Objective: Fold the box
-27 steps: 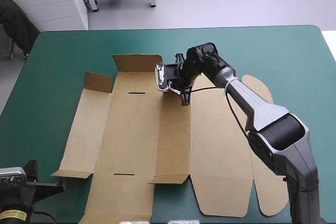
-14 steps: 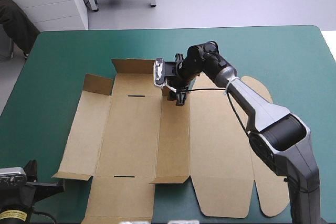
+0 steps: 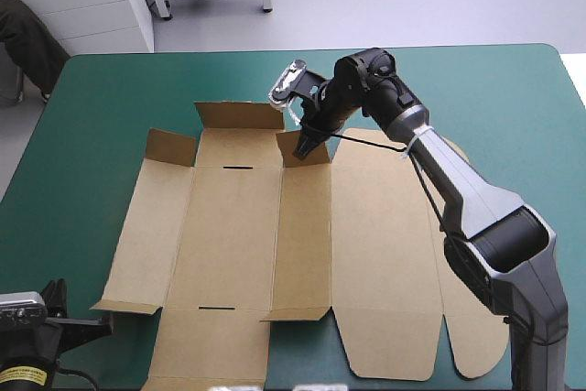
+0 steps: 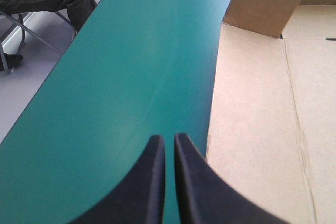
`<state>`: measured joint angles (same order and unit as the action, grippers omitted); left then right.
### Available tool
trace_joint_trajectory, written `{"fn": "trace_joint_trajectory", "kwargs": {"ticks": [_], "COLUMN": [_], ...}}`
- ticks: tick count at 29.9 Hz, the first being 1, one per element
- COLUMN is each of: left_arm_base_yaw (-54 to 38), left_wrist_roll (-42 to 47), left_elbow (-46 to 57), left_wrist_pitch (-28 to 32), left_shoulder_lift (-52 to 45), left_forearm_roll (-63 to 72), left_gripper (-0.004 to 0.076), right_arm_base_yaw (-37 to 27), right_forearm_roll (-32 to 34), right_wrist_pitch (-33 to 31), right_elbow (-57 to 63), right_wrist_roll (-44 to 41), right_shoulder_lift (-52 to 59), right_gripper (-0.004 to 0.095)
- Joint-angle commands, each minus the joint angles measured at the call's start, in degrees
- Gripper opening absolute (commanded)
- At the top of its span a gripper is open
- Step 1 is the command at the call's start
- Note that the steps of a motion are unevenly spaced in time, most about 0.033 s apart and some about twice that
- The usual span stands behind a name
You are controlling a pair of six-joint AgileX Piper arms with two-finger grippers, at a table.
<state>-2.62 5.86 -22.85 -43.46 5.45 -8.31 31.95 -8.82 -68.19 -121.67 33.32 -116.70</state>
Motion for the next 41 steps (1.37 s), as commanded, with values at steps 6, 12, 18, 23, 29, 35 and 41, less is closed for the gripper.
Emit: {"fn": "trace_joint_trajectory", "kwargs": {"ticks": [6, 12, 18, 23, 29, 35, 41], "left_arm_base_yaw": [0.20, 0.20, 0.20, 0.20, 0.20, 0.20, 0.20], "left_wrist_roll": [1.21, 1.21, 1.21, 1.21, -0.35, -9.50, -12.65], "left_elbow": [-1.95, -1.95, -1.95, -2.11, -9.04, -20.07, -27.37], "left_wrist_pitch": [3.97, 3.97, 4.09, 7.24, 5.73, 3.50, 3.79], "left_shoulder_lift": [0.83, 0.83, 0.83, 0.83, 4.62, 17.03, 31.10], "left_forearm_roll": [-0.78, -0.94, 0.60, 1.88, 1.88, 1.88, 3.86], "left_gripper": [0.0375, 0.0571, 0.0566, 0.0566, 0.0561, 0.0560, 0.0534], "right_arm_base_yaw": [-0.54, -2.96, -5.64, -6.05, -6.05, -6.05, -6.05], "right_forearm_roll": [2.96, 2.35, 2.25, 3.12, 6.77, 10.03, 10.15], "right_wrist_pitch": [-1.81, -2.17, -3.54, -3.54, 1.67, 9.58, 11.56], "right_elbow": [-3.30, -3.30, -2.93, 0.08, 15.98, 36.93, 49.57], "right_wrist_roll": [-15.09, -22.81, -25.18, -25.98, -28.64, -30.86, -31.11], "right_shoulder_lift": [5.53, 9.02, 14.85, 20.41, 30.32, 44.37, 58.07], "right_gripper": [-0.0001, -0.0001, -0.0001, -0.0001, -0.0001, -0.0001, -0.0001]}}
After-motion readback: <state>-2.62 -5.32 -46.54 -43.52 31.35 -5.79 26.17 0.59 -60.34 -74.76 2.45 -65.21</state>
